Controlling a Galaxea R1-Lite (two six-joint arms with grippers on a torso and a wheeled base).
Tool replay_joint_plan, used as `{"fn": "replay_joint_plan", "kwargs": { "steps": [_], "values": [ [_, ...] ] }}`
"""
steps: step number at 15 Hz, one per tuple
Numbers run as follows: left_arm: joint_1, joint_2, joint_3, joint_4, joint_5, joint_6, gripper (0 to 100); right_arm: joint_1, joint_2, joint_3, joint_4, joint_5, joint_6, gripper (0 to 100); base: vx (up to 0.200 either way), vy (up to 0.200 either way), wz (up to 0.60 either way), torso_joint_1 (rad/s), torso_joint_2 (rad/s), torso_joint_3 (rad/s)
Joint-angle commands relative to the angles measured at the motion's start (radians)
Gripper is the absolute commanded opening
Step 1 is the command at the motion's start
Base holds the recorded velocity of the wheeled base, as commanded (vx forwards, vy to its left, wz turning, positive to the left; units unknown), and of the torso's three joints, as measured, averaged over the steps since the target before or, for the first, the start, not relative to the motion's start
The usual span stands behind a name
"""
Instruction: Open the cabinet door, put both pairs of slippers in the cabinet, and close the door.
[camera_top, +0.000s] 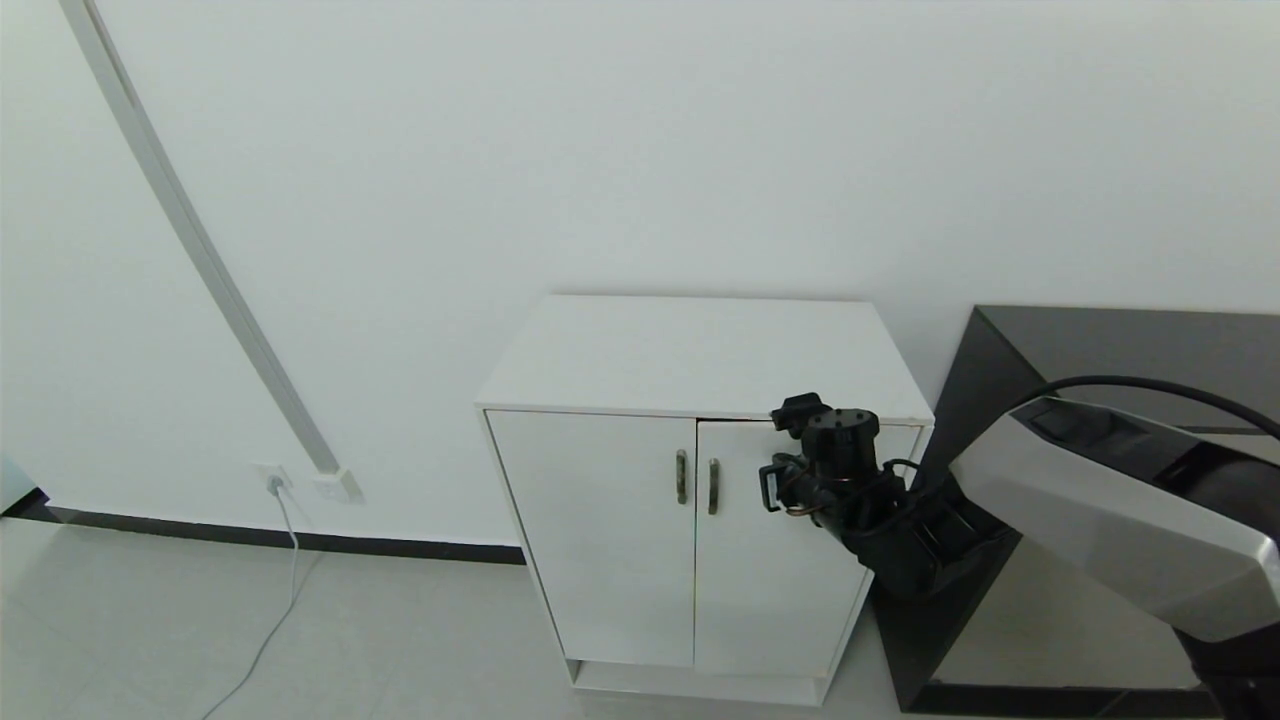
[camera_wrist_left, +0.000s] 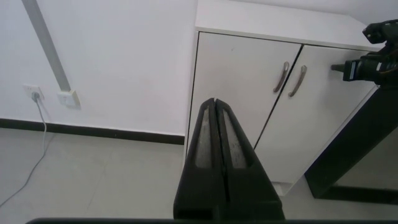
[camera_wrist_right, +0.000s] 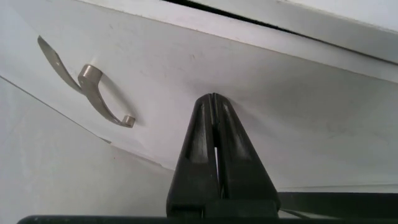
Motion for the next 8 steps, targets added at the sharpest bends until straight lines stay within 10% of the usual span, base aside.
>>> {"fn": "replay_joint_plan", "kwargs": {
  "steps": [1, 8],
  "values": [
    [0.000, 0.000, 0.000, 0.000, 0.000, 0.000, 0, 0.000, 0.006, -0.015, 0.002, 0.000, 0.000, 0, 0.000, 0.000, 0.00, 0.000, 0.00, 0.000],
    [0.001, 0.000, 0.000, 0.000, 0.000, 0.000, 0, -0.007, 0.043, -0.052, 0.009, -0.001, -0.002, 0, 0.000, 0.000, 0.00, 0.000, 0.00, 0.000]
  ]
}}
